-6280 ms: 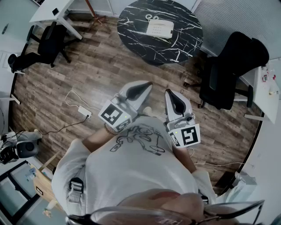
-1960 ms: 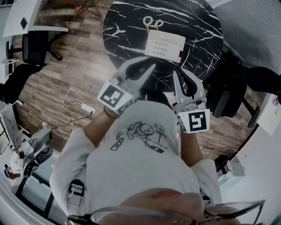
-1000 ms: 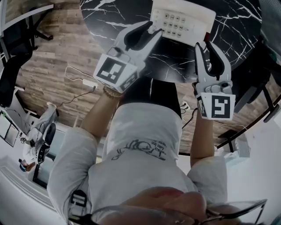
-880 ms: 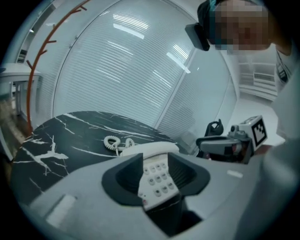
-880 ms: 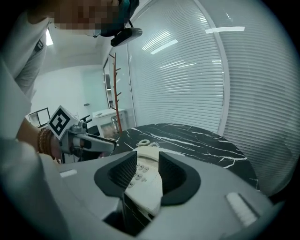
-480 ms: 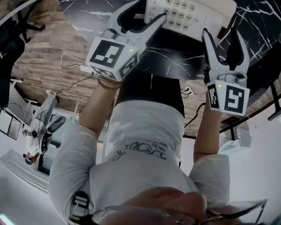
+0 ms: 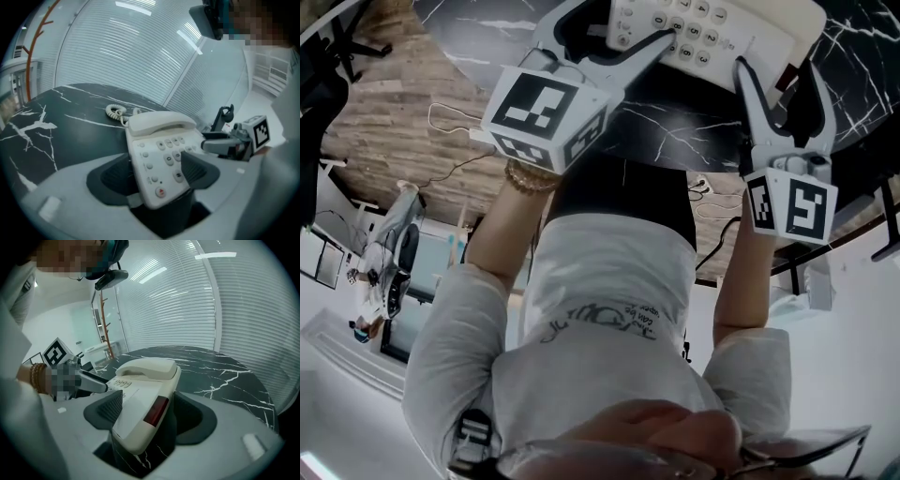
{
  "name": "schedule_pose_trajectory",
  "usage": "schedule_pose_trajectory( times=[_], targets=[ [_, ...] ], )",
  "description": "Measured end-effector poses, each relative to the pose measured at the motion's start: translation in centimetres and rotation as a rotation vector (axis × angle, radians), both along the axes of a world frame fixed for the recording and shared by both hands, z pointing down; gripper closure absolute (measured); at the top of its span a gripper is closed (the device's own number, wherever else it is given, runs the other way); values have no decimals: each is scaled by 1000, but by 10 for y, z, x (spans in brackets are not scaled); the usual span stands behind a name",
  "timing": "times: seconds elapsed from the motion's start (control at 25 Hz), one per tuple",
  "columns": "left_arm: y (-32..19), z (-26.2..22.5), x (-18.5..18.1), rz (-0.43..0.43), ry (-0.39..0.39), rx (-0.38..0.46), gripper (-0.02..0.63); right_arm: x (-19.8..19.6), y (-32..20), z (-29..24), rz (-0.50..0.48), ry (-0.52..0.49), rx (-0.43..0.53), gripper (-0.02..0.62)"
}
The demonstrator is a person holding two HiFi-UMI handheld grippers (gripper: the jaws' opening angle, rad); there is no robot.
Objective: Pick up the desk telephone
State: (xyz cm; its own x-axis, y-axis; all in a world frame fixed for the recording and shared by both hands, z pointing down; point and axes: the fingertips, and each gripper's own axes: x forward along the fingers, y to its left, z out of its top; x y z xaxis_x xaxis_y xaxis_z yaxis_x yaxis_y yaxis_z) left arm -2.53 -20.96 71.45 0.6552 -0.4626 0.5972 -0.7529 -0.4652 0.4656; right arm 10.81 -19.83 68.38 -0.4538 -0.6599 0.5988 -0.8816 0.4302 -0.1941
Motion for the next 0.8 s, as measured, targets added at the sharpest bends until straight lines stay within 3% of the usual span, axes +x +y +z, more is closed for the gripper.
schedule_pose_trajectory(
  times=[0.8],
  targets=[
    [0,-1,-1,-15,-10,8,311,-4,2,5,36,-51,-24,267]
  ],
)
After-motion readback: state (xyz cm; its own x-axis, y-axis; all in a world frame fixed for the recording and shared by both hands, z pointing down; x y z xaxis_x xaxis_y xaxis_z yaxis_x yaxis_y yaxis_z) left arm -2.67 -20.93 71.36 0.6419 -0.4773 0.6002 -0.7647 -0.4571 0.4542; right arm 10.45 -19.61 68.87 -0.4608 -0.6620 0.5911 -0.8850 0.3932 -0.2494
